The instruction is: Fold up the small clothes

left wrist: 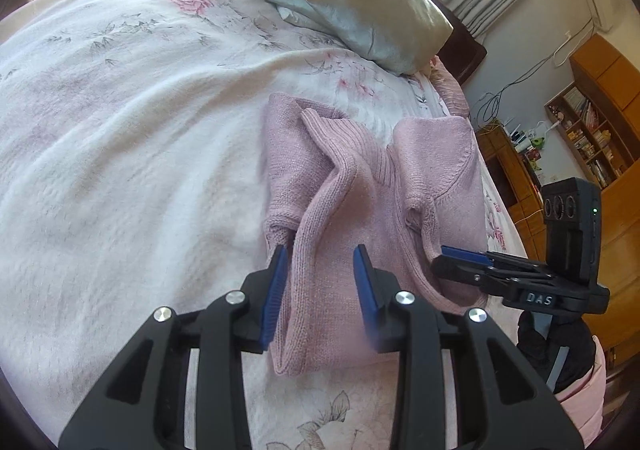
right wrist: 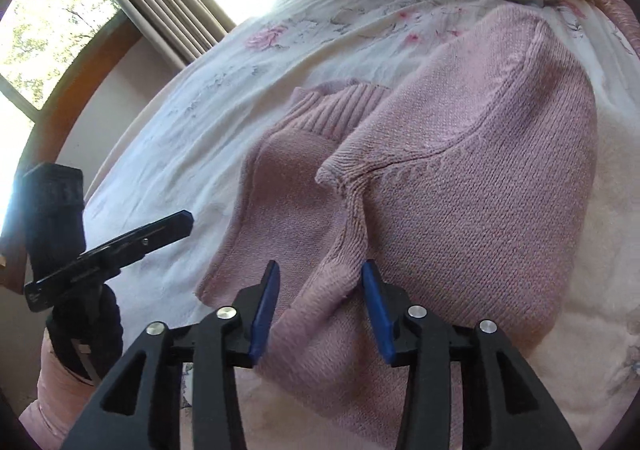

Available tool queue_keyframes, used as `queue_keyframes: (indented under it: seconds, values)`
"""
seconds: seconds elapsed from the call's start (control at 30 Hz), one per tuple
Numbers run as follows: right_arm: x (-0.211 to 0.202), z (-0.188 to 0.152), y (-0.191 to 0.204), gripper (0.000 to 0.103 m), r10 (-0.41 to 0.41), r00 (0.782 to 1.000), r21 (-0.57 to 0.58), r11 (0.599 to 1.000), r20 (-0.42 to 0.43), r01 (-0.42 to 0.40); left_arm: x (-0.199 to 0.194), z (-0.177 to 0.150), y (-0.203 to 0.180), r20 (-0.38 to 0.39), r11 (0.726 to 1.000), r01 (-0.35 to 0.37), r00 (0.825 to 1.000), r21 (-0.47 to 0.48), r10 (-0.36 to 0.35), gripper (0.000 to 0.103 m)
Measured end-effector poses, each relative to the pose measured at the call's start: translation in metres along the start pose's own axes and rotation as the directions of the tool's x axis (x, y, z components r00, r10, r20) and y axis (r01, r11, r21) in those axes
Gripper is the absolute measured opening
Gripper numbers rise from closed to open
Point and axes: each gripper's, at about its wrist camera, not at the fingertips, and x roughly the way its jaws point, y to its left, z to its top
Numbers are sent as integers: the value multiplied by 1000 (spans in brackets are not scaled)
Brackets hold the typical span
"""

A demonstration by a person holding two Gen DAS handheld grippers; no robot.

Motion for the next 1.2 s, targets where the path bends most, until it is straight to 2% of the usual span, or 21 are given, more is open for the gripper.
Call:
queue_keyframes:
  seconds: [0.1,0.17,0.27,0.33,0.4,0.43,0.47,0.53,0.6,0.63,0.67,0.73,0.77,0.87,0.97,1.03,1.13,1.2]
  values:
    - [-30,-13,9,58,-45,997,-49,998,67,48,-1,1,-5,-5,1000,22,1000,-4,-22,36]
    - [-36,-25,20,65,-87,993,-100,991,80,95,-1,2,-9,-10,999,38,999,-10,-39,37]
    - [-25,-47,40,71,-147,987,-205,966,73,159,-2,2,-16,-15,998,56,998,-16,-57,39]
    - [-13,-57,52,73,-229,969,-280,928,89,245,-1,2,-20,-20,998,56,998,-13,-57,40]
    - [2,-61,62,77,-263,961,-328,903,86,276,1,2,-22,-28,998,64,998,-23,-64,40]
    - [10,-62,65,77,-265,961,-345,897,80,276,3,2,-23,-34,997,70,997,-33,-71,41]
    - [17,-62,67,77,-294,952,-357,883,85,305,4,3,-25,-39,996,78,996,-41,-79,41]
    - [32,-60,68,76,-388,915,-374,837,111,400,8,3,-27,-50,995,88,995,-46,-91,41]
    - [41,-57,62,60,-411,905,-378,825,111,421,14,3,-30,-62,994,99,993,-52,-102,44]
    - [42,-56,56,45,-406,908,-364,834,104,415,17,4,-31,-69,993,106,992,-59,-110,45]
    - [39,-55,50,32,-377,921,-346,855,101,387,21,5,-31,-76,992,111,990,-67,-116,47]
    - [24,-53,38,16,-297,949,-292,903,101,314,31,6,-31,-92,988,124,987,-90,-132,48]
    - [16,-53,31,13,-250,963,-261,927,104,269,37,8,-30,-99,986,132,985,-106,-143,48]
    - [-17,-54,8,12,-74,990,-154,984,123,93,60,12,-30,-113,967,181,973,-178,-203,52]
    - [-45,-57,-7,12,34,986,-111,994,162,-16,88,15,-35,-122,936,243,952,-256,-280,52]
    - [-59,-61,-15,12,72,981,-97,994,179,-55,105,18,-42,-109,906,300,932,-300,-345,52]
    - [-68,-66,-20,12,81,979,-108,992,189,-62,123,24,-53,-64,858,373,905,-353,-420,52]
    - [-72,-69,-20,12,84,977,-115,991,197,-62,132,27,-64,-48,844,404,893,-353,-448,52]
